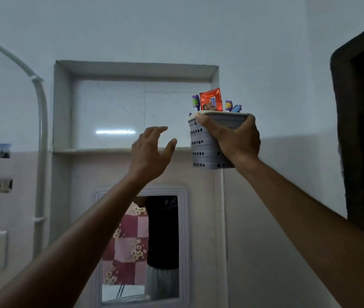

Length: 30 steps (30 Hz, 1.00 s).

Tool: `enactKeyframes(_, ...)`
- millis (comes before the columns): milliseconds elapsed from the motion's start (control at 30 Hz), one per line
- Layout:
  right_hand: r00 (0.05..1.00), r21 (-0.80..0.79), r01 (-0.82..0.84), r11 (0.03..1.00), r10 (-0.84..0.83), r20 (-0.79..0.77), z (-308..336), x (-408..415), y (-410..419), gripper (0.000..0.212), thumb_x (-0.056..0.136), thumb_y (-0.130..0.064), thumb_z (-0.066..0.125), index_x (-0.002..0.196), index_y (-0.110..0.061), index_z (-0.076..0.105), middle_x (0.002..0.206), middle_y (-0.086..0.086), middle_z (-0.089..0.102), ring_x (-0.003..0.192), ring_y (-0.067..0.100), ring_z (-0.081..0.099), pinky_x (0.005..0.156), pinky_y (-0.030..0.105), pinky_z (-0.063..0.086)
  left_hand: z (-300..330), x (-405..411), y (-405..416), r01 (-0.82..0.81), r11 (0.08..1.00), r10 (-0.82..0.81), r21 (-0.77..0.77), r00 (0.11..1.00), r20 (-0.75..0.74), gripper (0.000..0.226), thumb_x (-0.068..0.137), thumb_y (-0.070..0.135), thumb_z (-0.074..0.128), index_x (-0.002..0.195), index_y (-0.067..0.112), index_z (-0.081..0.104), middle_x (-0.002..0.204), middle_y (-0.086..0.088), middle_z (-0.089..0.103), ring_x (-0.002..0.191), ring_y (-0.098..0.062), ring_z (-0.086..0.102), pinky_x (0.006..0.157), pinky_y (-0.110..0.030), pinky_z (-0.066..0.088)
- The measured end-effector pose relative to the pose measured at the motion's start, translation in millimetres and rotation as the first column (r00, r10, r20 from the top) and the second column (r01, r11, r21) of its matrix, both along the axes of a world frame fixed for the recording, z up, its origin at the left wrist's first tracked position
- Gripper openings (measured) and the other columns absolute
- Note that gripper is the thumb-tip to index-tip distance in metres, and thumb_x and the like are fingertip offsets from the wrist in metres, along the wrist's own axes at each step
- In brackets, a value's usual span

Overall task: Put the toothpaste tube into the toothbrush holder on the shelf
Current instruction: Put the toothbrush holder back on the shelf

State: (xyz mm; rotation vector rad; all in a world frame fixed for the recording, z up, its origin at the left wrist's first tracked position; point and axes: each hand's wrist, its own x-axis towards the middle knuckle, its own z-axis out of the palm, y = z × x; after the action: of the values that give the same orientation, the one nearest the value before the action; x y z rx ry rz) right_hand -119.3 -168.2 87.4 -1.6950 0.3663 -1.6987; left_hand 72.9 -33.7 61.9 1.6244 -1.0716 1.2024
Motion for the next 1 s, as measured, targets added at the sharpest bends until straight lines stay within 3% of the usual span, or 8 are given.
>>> enactKeyframes(133, 0.997, -0.032, 0.070, 0.997, -0.071, -0.011, 26.9, 19.2, -3.5, 0.107, 0.053, -0.095, 0.083, 0.127, -0.023, 0.054, 0.119, -0.006, 0.069, 0.104, 0.017, 0.071, 0.087, 0.035, 0.060, 19.1, 39.1, -27.0, -0.094, 0.995, 0.094, 0.043, 0.996, -0.006, 0.057, 0.103, 0.057, 0.056, 0.149, 0.024, 0.058, 0.153, -0.002, 0.059, 0.147, -0.026, 0.049, 0.123, -0.053, 0.032)
enactKeyframes(333, 0.990, -0.043, 0.143, 0.989, -0.143, -0.010, 53.8, 54.9, -15.2, 0.106, 0.052, -0.097, 0.081, 0.123, -0.025, 0.051, 0.117, -0.007, 0.067, 0.102, 0.018, 0.070, 0.085, 0.037, 0.061, 15.0, 87.9, -58.3, -0.180, 0.962, 0.213, 0.205, 0.966, -0.150, 0.071, 0.102, 0.075, 0.036, 0.157, 0.032, 0.051, 0.171, 0.000, 0.039, 0.166, -0.024, 0.012, 0.131, -0.057, -0.003)
enactKeyframes(533, 0.987, -0.046, 0.154, 0.987, -0.152, 0.058, 64.0, 94.8, -36.5, 0.105, 0.059, -0.091, 0.085, 0.129, -0.020, 0.051, 0.120, -0.004, 0.065, 0.101, 0.017, 0.067, 0.068, 0.022, 0.048, -7.0, 111.6, -70.7, -0.242, 0.966, 0.250, 0.086, 0.963, -0.101, 0.074, 0.100, 0.082, 0.030, 0.140, 0.033, 0.068, 0.153, 0.007, 0.061, 0.160, -0.022, 0.031, 0.132, -0.048, -0.001)
enactKeyframes(667, 0.993, -0.055, 0.100, 0.994, -0.096, 0.074, 56.1, 135.5, -53.7, 0.119, 0.055, -0.089, 0.087, 0.141, -0.017, 0.045, 0.132, 0.001, 0.060, 0.118, 0.021, 0.067, 0.095, 0.040, 0.064, -9.6, 114.4, -73.7, -0.270, 0.961, 0.274, 0.055, 0.958, -0.081, 0.072, 0.101, 0.082, 0.031, 0.139, 0.033, 0.069, 0.149, 0.008, 0.064, 0.155, -0.021, 0.038, 0.132, -0.047, 0.005)
enactKeyframes(733, 0.997, -0.065, 0.074, 0.995, -0.074, -0.004, 48.9, 152.1, -61.5, 0.130, 0.064, -0.086, 0.086, 0.157, -0.014, 0.031, 0.147, 0.007, 0.050, 0.135, 0.028, 0.056, 0.109, 0.048, 0.057, -11.0, 117.4, -74.9, -0.291, 0.956, 0.293, 0.046, 0.954, -0.060, 0.072, 0.102, 0.081, 0.032, 0.138, 0.032, 0.070, 0.149, 0.007, 0.064, 0.151, -0.020, 0.042, 0.131, -0.048, 0.010)
enactKeyframes(833, 0.966, -0.103, 0.116, 0.988, -0.136, -0.218, 40.3, 168.4, -69.4, 0.143, 0.078, -0.088, 0.072, 0.172, -0.020, -0.012, 0.166, 0.015, 0.025, 0.153, 0.039, 0.035, 0.120, 0.058, 0.044, -10.8, 119.5, -76.2, -0.312, 0.949, 0.313, 0.037, 0.949, -0.044, 0.072, 0.102, 0.080, 0.031, 0.138, 0.031, 0.070, 0.150, 0.005, 0.063, 0.149, -0.021, 0.045, 0.130, -0.049, 0.014)
enactKeyframes(933, 0.893, -0.220, 0.178, 0.959, -0.252, -0.373, 28.3, 175.2, -73.5, 0.128, 0.091, -0.088, 0.054, 0.166, -0.032, -0.034, 0.171, 0.021, 0.012, 0.157, 0.044, 0.027, 0.127, 0.061, 0.031, -11.4, 122.3, -77.2, -0.322, 0.946, 0.323, 0.044, 0.946, -0.029, 0.071, 0.102, 0.079, 0.031, 0.140, 0.031, 0.068, 0.150, 0.006, 0.063, 0.148, -0.021, 0.046, 0.130, -0.050, 0.015)
enactKeyframes(1000, 0.870, -0.221, 0.151, 0.963, -0.236, -0.433, 20.9, 174.6, -74.4, 0.122, 0.095, -0.088, 0.046, 0.163, -0.035, -0.039, 0.173, 0.023, 0.006, 0.160, 0.047, 0.021, 0.130, 0.061, 0.024, -12.3, 123.6, -77.6, -0.329, 0.944, 0.330, 0.039, 0.944, -0.024, 0.070, 0.103, 0.079, 0.031, 0.140, 0.032, 0.068, 0.148, 0.006, 0.064, 0.147, -0.021, 0.047, 0.130, -0.049, 0.014)
